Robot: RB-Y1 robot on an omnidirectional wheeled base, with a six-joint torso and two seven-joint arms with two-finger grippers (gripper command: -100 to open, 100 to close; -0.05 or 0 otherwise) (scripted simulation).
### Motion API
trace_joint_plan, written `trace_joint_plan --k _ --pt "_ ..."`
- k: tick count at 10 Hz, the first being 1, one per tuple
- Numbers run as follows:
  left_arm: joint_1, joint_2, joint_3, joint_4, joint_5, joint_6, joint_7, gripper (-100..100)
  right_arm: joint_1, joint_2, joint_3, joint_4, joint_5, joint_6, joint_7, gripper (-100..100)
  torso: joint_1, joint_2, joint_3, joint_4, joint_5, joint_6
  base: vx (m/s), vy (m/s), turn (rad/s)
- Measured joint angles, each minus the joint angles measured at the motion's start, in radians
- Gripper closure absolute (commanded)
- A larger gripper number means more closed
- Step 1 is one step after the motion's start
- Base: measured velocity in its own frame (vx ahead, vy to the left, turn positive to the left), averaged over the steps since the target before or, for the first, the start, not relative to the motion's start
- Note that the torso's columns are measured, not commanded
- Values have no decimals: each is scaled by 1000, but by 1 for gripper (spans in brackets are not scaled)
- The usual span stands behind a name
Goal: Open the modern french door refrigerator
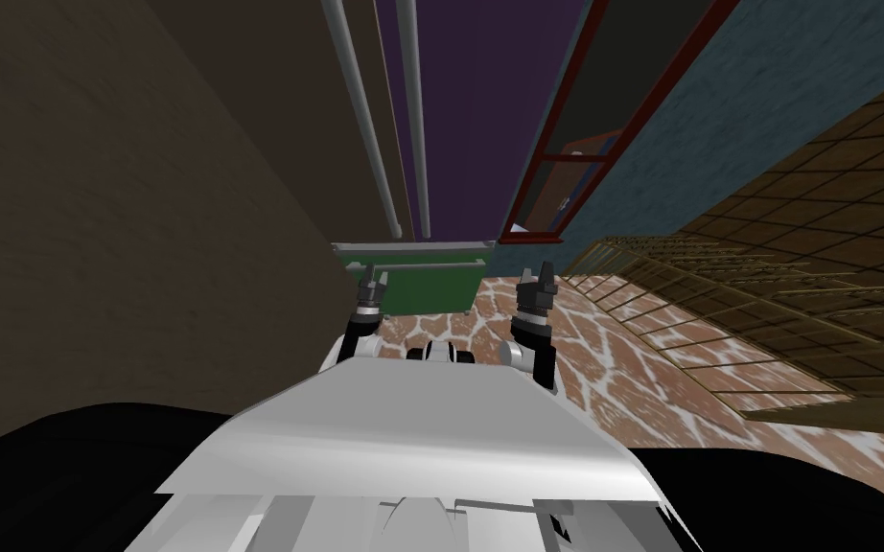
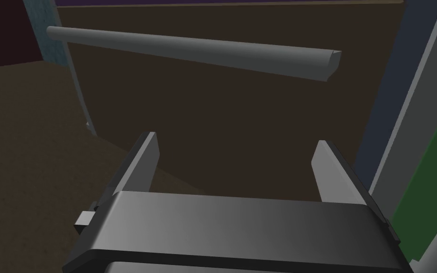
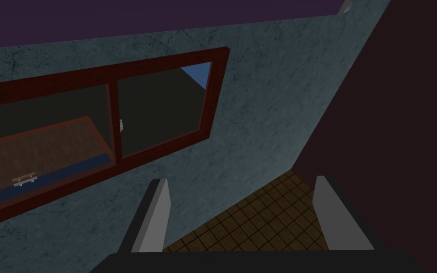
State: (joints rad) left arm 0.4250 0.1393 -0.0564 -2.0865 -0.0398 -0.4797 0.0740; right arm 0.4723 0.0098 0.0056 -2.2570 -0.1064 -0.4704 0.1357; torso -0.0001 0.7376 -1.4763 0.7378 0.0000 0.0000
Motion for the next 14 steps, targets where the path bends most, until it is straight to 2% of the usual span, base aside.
trace_joint_plan --k 6,9,12,14 --pt "-50 36 18 186 24 -128 13 -100 0 0 0 0 0 0 0 0 0 0 0 0 0 0 83 -31 6" --pt "-66 41 23 262 33 -174 18 -100 0 0 0 0 0 0 0 0 0 1 0 0 0 0 65 -22 6" --pt "-90 45 34 358 47 -244 26 -100 0 0 0 0 0 0 0 0 0 -1 0 0 0 0 84 -24 6" --pt "-99 40 36 400 51 -267 28 -100 0 0 0 0 0 0 0 0 0 3 2 1 0 0 54 -23 6"
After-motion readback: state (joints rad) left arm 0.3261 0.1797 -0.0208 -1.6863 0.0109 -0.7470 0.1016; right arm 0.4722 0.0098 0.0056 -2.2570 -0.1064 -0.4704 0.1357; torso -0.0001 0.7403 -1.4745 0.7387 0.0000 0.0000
